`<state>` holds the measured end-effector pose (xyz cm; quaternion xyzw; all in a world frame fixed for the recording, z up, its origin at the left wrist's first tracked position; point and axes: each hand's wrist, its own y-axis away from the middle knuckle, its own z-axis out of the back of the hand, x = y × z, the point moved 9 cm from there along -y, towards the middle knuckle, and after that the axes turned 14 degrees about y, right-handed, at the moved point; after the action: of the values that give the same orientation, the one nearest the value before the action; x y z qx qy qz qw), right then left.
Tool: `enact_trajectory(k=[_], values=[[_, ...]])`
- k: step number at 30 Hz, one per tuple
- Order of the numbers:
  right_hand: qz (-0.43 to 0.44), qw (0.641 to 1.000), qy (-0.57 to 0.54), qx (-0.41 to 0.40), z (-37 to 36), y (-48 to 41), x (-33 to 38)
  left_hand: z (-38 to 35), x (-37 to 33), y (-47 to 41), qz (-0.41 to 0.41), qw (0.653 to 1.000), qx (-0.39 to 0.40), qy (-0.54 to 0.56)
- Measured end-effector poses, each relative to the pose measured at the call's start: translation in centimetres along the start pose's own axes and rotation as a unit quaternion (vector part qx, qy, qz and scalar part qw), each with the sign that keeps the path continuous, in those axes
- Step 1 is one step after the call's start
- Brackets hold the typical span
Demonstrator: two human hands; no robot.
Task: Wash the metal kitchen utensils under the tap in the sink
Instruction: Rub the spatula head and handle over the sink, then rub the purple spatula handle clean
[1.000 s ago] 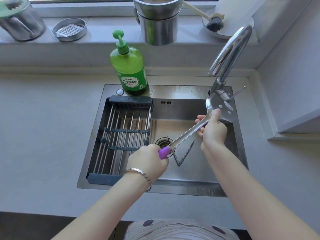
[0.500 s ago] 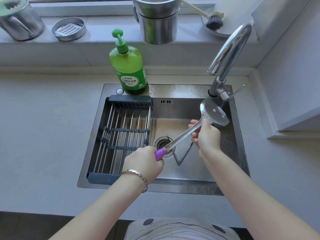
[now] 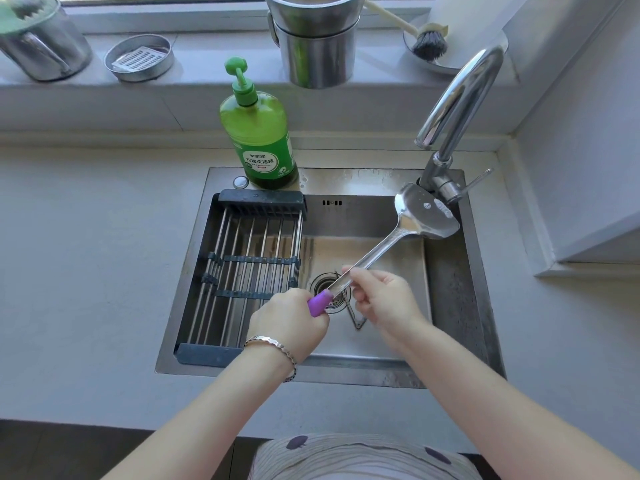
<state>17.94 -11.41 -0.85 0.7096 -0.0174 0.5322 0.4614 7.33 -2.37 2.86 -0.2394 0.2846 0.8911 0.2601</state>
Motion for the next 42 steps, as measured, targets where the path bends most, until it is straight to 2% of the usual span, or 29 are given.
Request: enact_trajectory(k=[2, 3, 6, 8, 13, 16, 17, 18, 20, 21, 22, 23, 24, 26, 28, 30, 32, 34, 36, 39, 42], values=[[-0.014, 0.998, 0.022, 0.064, -2.0, 0.8, -1.1, -0.1, -0.1, 0.1, 0.000, 1.000, -0.002, -0.001], [-0.010, 0.997, 0.042, 0.068, -2.1, 0.9, -1.2, -0.1, -0.2, 0.1, 0.000, 1.000, -0.002, -0.001], [0.021, 0.999, 0.036, -0.024, 0.3, -0.2, -0.2, -0.3, 0.0, 0.0, 0.006, 1.000, 0.008, 0.015], [0.027, 0.998, 0.025, -0.047, 0.9, -0.4, -0.2, -0.8, 0.4, 0.0, 0.017, 0.999, 0.027, 0.029], [0.027, 0.986, 0.147, 0.066, -2.5, -0.1, -1.3, -2.8, 1.0, 0.1, 0.036, 0.986, 0.099, 0.128], [0.021, 0.983, 0.156, 0.097, -1.9, -1.1, 0.1, -3.8, 0.7, 0.7, 0.067, 0.954, 0.157, 0.246], [0.013, 0.980, 0.159, 0.117, -1.7, -1.4, 0.4, -3.5, 0.3, 0.5, 0.048, 0.955, 0.154, 0.249], [0.006, 0.974, 0.179, 0.137, -1.5, -1.6, 0.8, -2.6, -0.3, 0.0, 0.002, 0.967, 0.124, 0.224], [0.010, 0.950, 0.256, 0.180, -1.1, -2.0, 1.6, 0.8, -2.5, -0.8, -0.146, 0.982, 0.004, 0.122], [0.017, 0.936, 0.287, 0.205, -0.9, -2.1, 2.1, 2.4, -4.1, -0.9, -0.233, 0.970, -0.054, 0.047], [0.023, 0.921, 0.308, 0.235, -0.9, -2.2, 2.7, 3.2, -5.6, -0.6, -0.318, 0.942, -0.097, -0.039], [0.029, 0.905, 0.328, 0.268, -0.9, -2.1, 3.2, 3.5, -6.7, -0.5, -0.383, 0.908, -0.117, -0.125], [0.032, 0.888, 0.346, 0.302, -1.1, -2.0, 3.7, 3.3, -7.3, -1.0, -0.412, 0.881, -0.116, -0.203], [0.029, 0.851, 0.375, 0.365, -1.6, -1.7, 4.3, 3.3, -7.8, -2.6, -0.422, 0.851, -0.096, -0.297], [0.031, 0.815, 0.409, 0.408, -2.2, -1.8, 5.1, 3.8, -7.7, -3.9, -0.436, 0.837, -0.080, -0.321], [0.055, 0.789, 0.462, 0.401, -2.6, -2.6, 6.5, 4.3, -7.0, -5.6, -0.421, 0.848, -0.047, -0.318], [0.103, 0.774, 0.531, 0.329, -2.7, -4.4, 8.7, 4.8, -5.7, -7.5, -0.369, 0.877, -0.014, -0.308], [0.151, 0.789, 0.551, 0.227, -3.4, -6.5, 11.7, 5.5, -3.9, -9.1, -0.303, 0.911, -0.014, -0.280], [0.168, 0.855, 0.468, 0.149, -4.8, -8.4, 14.9, 6.1, -2.1, -10.4, -0.243, 0.942, -0.015, -0.232], [0.116, 0.938, 0.300, 0.130, -8.1, -11.2, 18.6, 7.1, -0.3, -11.9, -0.195, 0.960, -0.022, -0.201], [0.028, 0.967, 0.204, 0.152, -11.8, -13.5, 21.4, 7.9, 0.5, -12.9, -0.178, 0.960, -0.020, -0.216]])
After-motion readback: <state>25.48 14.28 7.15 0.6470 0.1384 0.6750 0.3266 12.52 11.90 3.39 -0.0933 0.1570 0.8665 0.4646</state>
